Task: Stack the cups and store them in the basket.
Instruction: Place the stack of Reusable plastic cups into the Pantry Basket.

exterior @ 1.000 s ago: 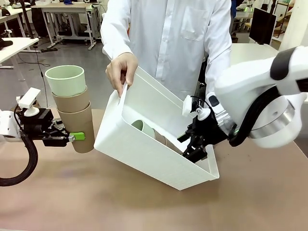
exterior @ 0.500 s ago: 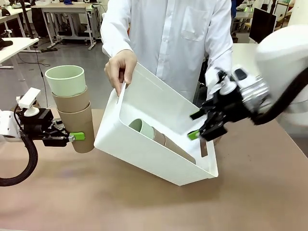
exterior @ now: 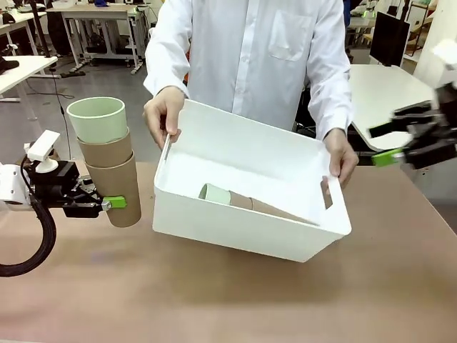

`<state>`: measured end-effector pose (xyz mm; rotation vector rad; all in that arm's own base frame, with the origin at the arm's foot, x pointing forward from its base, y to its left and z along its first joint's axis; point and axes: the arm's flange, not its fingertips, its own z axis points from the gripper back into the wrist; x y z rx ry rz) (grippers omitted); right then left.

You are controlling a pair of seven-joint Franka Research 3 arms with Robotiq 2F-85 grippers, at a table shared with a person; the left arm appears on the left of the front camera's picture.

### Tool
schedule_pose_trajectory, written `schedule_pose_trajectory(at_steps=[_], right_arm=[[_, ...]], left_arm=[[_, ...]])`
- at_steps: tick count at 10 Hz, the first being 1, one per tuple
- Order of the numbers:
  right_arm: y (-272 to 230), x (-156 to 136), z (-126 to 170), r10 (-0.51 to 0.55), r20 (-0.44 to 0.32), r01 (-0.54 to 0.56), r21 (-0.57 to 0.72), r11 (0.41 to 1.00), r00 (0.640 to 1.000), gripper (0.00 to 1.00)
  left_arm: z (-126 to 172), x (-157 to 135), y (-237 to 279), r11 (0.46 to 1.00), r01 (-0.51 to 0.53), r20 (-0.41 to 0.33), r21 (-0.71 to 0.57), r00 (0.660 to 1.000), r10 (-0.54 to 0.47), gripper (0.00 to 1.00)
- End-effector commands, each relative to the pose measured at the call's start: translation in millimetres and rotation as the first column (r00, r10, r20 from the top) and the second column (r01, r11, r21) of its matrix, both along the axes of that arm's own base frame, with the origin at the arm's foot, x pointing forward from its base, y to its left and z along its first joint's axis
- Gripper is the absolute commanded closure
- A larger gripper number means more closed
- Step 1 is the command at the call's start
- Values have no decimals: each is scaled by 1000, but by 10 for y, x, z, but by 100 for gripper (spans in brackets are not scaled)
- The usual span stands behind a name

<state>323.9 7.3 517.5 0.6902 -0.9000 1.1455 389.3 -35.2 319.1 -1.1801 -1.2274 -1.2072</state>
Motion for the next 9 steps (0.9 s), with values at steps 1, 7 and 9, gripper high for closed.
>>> schedule_pose_trajectory(at_steps=[1,7,9], right_arm=[[-598,-226,-188,30,-23,-27,125,992,999,0],[-870,-247,-237,5,-22,0,188,982,1000,0],[-870,-247,-237,5,-22,0,188,982,1000,0]], left_arm=[[39,-5,-3,1000,2,8,-9,1000,-2,16],[39,-5,-3,1000,2,8,-9,1000,-2,16],[39,-5,-3,1000,2,8,-9,1000,-2,16]])
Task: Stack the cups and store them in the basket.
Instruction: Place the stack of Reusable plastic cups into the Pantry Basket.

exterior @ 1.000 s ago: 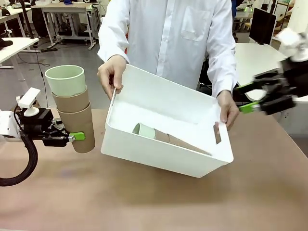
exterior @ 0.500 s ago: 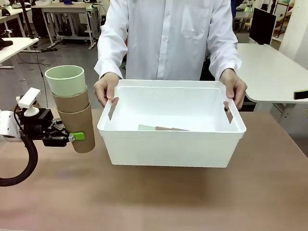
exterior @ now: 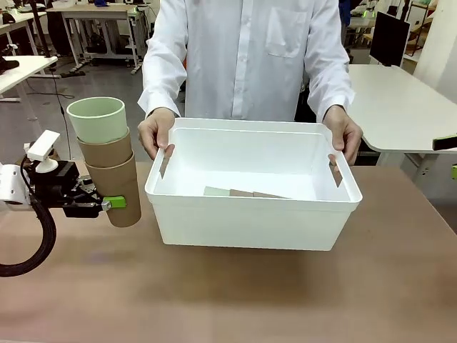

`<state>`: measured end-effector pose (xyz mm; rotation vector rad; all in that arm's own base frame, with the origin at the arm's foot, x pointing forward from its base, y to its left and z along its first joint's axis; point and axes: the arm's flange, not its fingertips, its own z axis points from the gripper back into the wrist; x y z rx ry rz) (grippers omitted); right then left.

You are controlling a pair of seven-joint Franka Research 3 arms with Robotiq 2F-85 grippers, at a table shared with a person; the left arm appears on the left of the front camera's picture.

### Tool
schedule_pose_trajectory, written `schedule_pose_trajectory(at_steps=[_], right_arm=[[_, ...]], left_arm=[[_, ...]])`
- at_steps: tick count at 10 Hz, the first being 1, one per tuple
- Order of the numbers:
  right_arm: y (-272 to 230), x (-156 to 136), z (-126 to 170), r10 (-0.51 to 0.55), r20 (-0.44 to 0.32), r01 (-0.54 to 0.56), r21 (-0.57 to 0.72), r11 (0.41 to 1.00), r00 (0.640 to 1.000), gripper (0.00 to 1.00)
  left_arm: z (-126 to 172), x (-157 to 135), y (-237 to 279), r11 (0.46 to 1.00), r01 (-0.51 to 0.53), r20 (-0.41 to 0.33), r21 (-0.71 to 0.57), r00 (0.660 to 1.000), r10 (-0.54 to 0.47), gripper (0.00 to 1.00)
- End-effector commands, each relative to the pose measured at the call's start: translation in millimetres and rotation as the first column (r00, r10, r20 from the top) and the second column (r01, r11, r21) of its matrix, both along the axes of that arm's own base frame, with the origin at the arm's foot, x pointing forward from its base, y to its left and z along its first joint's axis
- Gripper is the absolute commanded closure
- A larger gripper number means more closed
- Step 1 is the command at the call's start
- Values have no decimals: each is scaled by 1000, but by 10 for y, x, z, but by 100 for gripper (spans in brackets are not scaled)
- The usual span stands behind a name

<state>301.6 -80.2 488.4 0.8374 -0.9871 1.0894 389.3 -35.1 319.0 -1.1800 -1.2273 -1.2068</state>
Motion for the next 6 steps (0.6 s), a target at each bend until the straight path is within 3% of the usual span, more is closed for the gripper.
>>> schedule_pose_trajectory(at_steps=[1,6], right_arm=[[4,-24,54,-13,-13,13,25,1000,1000,0],[4,-24,54,-13,-13,13,25,1000,1000,0]], left_arm=[[41,-5,-4,1000,2,8,-9,1000,-2,16],[41,-5,-4,1000,2,8,-9,1000,-2,16]])
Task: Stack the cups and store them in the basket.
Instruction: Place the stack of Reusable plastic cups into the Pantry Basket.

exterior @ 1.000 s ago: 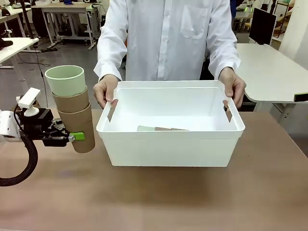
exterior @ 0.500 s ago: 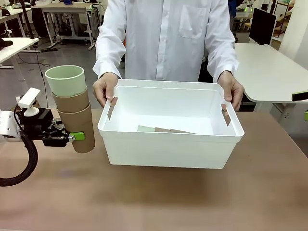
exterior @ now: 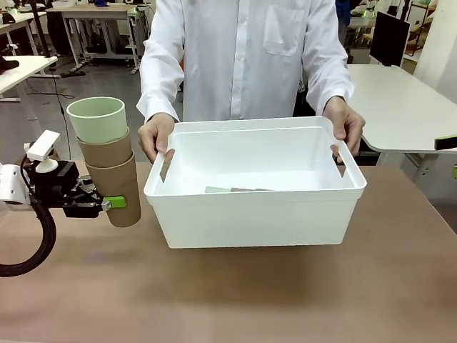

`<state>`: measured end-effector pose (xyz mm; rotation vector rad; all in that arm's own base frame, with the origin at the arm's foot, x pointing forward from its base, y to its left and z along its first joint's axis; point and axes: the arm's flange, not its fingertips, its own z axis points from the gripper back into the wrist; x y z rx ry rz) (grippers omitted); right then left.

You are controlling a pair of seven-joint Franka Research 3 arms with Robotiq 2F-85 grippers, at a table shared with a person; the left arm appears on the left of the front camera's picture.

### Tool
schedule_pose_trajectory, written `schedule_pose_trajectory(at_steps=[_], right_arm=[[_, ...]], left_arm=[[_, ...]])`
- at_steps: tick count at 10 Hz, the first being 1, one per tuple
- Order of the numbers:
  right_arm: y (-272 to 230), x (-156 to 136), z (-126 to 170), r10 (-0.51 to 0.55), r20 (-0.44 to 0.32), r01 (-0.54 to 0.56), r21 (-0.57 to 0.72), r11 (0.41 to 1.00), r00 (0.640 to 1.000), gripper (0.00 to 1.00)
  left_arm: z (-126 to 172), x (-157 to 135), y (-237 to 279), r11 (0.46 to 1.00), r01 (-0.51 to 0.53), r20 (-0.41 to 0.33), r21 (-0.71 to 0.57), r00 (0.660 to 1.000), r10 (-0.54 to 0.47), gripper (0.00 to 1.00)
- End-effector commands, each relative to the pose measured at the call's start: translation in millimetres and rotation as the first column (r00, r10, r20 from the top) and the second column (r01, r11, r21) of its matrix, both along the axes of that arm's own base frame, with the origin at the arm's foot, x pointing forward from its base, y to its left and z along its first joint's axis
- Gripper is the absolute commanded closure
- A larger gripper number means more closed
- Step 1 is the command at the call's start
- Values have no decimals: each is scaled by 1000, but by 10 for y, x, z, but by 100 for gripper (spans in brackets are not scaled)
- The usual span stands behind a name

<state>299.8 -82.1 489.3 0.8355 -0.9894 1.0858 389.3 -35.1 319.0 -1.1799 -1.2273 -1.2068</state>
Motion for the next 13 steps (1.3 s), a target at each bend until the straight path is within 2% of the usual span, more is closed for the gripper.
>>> schedule_pose_trajectory(at_steps=[1,10,13], right_arm=[[23,-6,45,-8,-13,9,24,1000,1000,0],[23,-6,45,-8,-13,9,24,1000,1000,0],[23,-6,45,-8,-13,9,24,1000,1000,0]], left_arm=[[41,-5,-4,1000,2,8,-9,1000,-2,16],[0,0,0,1000,0,0,0,1000,0,16],[782,-242,44,993,-83,-6,80,997,83,16]])
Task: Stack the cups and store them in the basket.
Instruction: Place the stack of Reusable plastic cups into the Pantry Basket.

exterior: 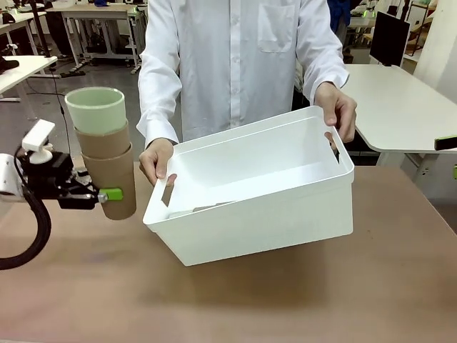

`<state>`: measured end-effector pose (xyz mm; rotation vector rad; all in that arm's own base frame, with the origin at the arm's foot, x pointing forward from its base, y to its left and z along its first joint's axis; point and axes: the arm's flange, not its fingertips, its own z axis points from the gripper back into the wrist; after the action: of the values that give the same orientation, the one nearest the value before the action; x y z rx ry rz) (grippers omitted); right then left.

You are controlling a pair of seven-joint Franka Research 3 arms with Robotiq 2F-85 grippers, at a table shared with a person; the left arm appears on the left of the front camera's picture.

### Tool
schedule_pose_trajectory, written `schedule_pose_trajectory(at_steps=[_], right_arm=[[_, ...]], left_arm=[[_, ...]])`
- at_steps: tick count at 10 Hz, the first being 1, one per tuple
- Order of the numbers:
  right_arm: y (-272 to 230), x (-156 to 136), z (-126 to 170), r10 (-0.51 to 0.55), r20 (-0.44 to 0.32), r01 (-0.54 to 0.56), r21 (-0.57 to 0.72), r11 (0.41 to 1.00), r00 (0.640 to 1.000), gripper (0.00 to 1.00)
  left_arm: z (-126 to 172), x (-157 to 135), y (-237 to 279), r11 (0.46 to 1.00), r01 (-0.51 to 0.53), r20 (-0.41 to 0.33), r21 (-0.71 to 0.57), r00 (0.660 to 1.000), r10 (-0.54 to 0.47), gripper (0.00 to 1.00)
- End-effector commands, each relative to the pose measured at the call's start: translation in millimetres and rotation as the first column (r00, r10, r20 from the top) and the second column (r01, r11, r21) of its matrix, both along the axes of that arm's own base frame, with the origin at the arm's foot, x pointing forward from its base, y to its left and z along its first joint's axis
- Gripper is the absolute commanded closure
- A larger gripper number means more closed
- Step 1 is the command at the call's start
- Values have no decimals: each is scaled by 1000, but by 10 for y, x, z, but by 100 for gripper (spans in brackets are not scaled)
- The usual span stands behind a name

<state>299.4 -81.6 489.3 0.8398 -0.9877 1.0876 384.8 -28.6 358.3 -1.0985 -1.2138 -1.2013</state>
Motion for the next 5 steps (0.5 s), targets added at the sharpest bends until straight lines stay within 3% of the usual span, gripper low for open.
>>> schedule_pose_trajectory(at_steps=[1,4,5], right_arm=[[18,-2,45,-12,-12,13,23,1000,1000,0],[18,-2,45,-12,-12,13,23,1000,1000,0],[18,-2,45,-12,-12,13,23,1000,1000,0]], left_arm=[[676,-251,-21,996,-49,-3,70,999,50,16],[1474,-296,-384,954,-82,-24,290,995,93,16],[1753,-242,-578,908,-98,-24,407,993,118,16]])
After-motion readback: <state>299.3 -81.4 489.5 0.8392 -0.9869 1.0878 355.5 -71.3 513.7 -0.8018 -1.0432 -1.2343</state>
